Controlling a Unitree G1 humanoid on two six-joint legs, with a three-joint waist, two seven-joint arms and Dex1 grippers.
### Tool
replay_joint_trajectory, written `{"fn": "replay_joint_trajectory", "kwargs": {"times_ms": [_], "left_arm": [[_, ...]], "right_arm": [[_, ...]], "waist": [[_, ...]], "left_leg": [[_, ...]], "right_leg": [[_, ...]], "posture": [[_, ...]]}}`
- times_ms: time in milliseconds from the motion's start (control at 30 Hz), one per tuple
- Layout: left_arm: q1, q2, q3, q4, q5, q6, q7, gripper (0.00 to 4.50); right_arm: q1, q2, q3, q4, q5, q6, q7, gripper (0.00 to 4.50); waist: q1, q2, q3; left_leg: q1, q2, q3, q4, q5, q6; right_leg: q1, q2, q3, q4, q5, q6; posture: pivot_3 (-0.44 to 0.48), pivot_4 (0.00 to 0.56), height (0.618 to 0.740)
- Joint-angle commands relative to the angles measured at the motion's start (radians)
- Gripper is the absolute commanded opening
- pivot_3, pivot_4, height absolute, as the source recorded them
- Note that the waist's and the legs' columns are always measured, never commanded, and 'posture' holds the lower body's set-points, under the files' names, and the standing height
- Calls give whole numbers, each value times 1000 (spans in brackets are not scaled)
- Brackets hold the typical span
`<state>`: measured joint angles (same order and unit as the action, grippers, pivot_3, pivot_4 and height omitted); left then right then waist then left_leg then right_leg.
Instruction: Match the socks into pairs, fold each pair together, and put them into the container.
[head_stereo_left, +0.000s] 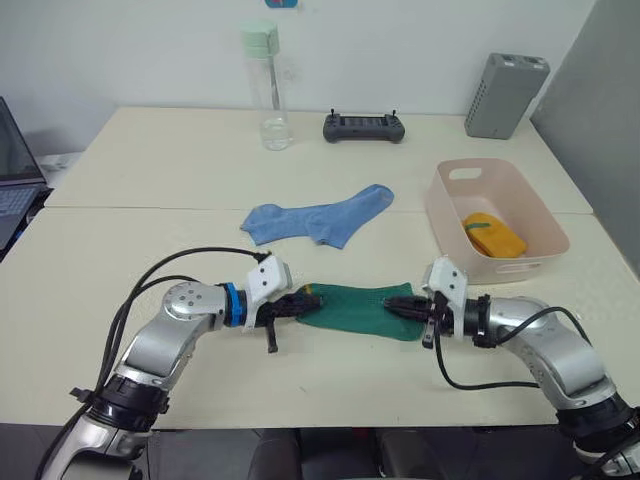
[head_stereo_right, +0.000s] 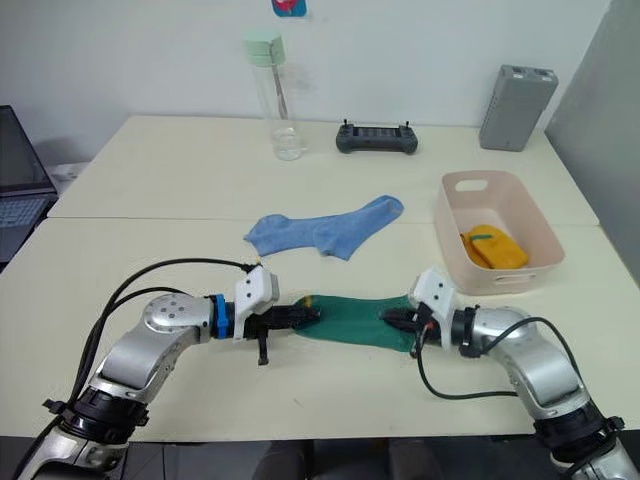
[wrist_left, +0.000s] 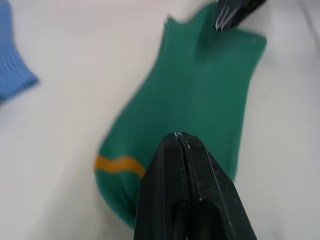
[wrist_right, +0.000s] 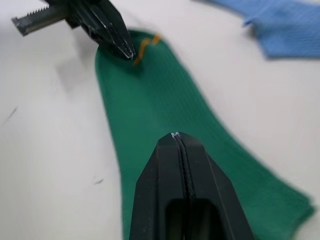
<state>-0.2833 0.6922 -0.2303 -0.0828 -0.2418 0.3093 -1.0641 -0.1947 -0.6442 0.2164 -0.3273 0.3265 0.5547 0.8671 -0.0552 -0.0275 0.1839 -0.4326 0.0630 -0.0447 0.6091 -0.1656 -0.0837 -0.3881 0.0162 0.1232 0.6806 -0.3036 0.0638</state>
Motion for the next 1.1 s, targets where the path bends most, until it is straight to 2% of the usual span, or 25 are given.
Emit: {"fn": "replay_joint_trajectory", "kwargs": {"times_ms": [33, 100, 200, 267, 367, 467, 800, 900, 1000, 1100], "left_arm": [[0, 14, 5, 13, 46, -36, 12, 0], [-8, 11, 20, 22, 40, -36, 16, 0], [-26, -7, 76, -2, -43, 17, 11, 0], [-25, -21, 103, -45, -109, 70, 0, 0], [-19, -34, 122, -89, -149, 105, 0, 0], [-7, -40, 134, -150, -182, 122, 1, 0], [-14, -37, 125, -223, -217, 199, 19, 0], [-13, -39, 124, -224, -213, 201, 21, 0], [-13, -40, 120, -220, -206, 200, 27, 0], [-18, -48, 114, -229, -216, 218, 35, 0]], "right_arm": [[27, -54, -10, -3, -49, -26, 6, 22], [40, -79, -31, 6, -56, -39, 14, 22], [57, -120, -113, -10, 7, -36, 49, 22], [47, -91, -190, -52, 123, 50, 37, 22], [32, -53, -253, -62, 185, 125, -15, 22], [20, -18, -289, -22, 158, 153, -111, 876], [42, -2, -203, -16, 166, 253, -140, 4461], [31, 16, -222, -27, 251, 383, -145, 4461], [7, 50, -236, -34, 273, 431, -185, 4461], [-2, 60, -240, -45, 287, 446, -190, 3832]], "waist": [[7, 0, 0], [5, 0, 0], [4, 0, 0], [3, 0, 0], [-1, 0, 0], [-1, 0, 0], [-2, 0, 0], [-2, 0, 0], [-2, 0, 0], [-2, 0, 0]], "left_leg": [[0, 0, 0, 0, 0, 0], [0, 0, 0, 1, 0, 0], [1, 0, 0, 1, 0, 0], [0, 0, 1, 1, 0, 0], [0, 0, 0, 1, 0, 0], [0, 1, 0, 1, 0, 0], [0, 0, 0, 1, 0, 0], [0, 0, 0, 1, 0, 0], [0, 1, 0, 1, 0, 0], [0, 0, 0, 1, 0, 0]], "right_leg": [[0, 0, 0, 0, 0, 0], [0, 0, 0, 0, -1, -1], [0, 0, 0, 1, -2, -4], [0, 0, 1, 1, -2, -3], [1, 0, 0, 1, 1, 2], [0, 0, 0, 1, 1, 2], [0, 0, 0, 1, 1, 1], [0, 0, 0, 1, 1, 1], [1, 0, 0, 1, 1, 1], [0, 0, 0, 1, 1, 1]], "posture": [[0, 150, 740], [0, 150, 740], [0, 150, 740], [0, 150, 740], [0, 150, 740], [0, 150, 740], [0, 150, 740], [0, 150, 740], [0, 150, 740], [0, 150, 740]]}}
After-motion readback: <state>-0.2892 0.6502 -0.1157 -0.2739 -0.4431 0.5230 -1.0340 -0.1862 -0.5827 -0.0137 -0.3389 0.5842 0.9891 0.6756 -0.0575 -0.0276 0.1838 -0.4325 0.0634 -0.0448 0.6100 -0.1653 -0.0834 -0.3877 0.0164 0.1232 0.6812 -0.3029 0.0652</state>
